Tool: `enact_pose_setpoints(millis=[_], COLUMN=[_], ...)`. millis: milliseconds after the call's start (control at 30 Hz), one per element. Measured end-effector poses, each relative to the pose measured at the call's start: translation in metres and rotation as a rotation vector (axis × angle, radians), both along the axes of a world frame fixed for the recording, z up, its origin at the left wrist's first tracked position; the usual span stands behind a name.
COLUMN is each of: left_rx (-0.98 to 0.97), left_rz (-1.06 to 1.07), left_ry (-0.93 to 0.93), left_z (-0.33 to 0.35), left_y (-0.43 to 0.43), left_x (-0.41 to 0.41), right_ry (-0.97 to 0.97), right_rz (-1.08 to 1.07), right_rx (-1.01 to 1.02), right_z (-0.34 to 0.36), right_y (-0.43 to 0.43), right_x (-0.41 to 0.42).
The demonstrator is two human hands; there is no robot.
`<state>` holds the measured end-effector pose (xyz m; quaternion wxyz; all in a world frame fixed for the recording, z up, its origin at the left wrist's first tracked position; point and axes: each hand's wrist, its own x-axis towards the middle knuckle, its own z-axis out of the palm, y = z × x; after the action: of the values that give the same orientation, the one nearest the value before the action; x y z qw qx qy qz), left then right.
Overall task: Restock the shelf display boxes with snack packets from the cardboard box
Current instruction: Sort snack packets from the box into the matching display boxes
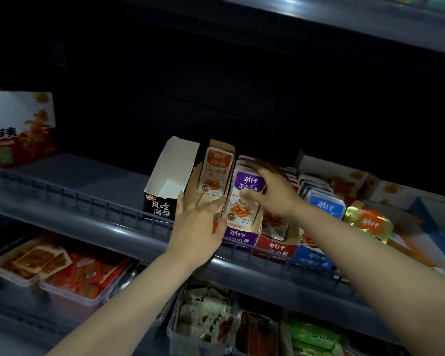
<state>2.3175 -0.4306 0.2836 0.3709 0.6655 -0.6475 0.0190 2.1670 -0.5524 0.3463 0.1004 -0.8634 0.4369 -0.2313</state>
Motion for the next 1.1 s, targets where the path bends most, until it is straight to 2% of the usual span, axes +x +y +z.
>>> enact_pose_setpoints(millis=[267, 367, 500, 633, 733, 800, 900, 967, 1100], left_rx=[-0.103, -0.102, -0.101, 0.003, 0.254, 0.424, 0.593, 0.741, 1.013], left_rz=[-0.056, -0.072, -0.126, -0.178, -0.143, -0.134, -0.135, -0.141, -0.156], left_ry=[0.011, -0.006, 0.009, 0.039, -0.006, -0.020, -0.113, -0.072, 0.065], left_z=[-0.005, -0.014, -0.049, -0.114, -0.163, -0.196, -0.233, -0.257, -0.298], left_y=[0.014, 0.040, 0.085, 0.127, 0.157, 0.172, 0.190, 0.199, 0.205], left_x=[-0.010, -0.025, -0.045, -0.057, -0.067, -0.070, -0.077, -0.081, -0.088], right_ry=[-0.047, -0.127, -0.112, -0.148, -0.093, -0.004, 0.143, 0.202, 0.105], right_rz=[-0.005, 0.090, 0.136, 0.087, 0.062, 0.065, 0.046, -0.004, -0.204], right_rx=[-0.099, -0.104, -0.162, -0.107, -0.055, 0.083, 0.415, 0.641, 1.010], right_z=[0.008, 0.007, -0.016, -0.077, -0.145, -0.190, -0.257, -0.300, -0.362], right_y=[0.022, 0.061, 0.128, 0.178, 0.213, 0.236, 0.257, 0.266, 0.289], right_x=[-0.011, -0.030, -0.073, -0.121, -0.145, -0.157, -0.174, -0.185, -0.208])
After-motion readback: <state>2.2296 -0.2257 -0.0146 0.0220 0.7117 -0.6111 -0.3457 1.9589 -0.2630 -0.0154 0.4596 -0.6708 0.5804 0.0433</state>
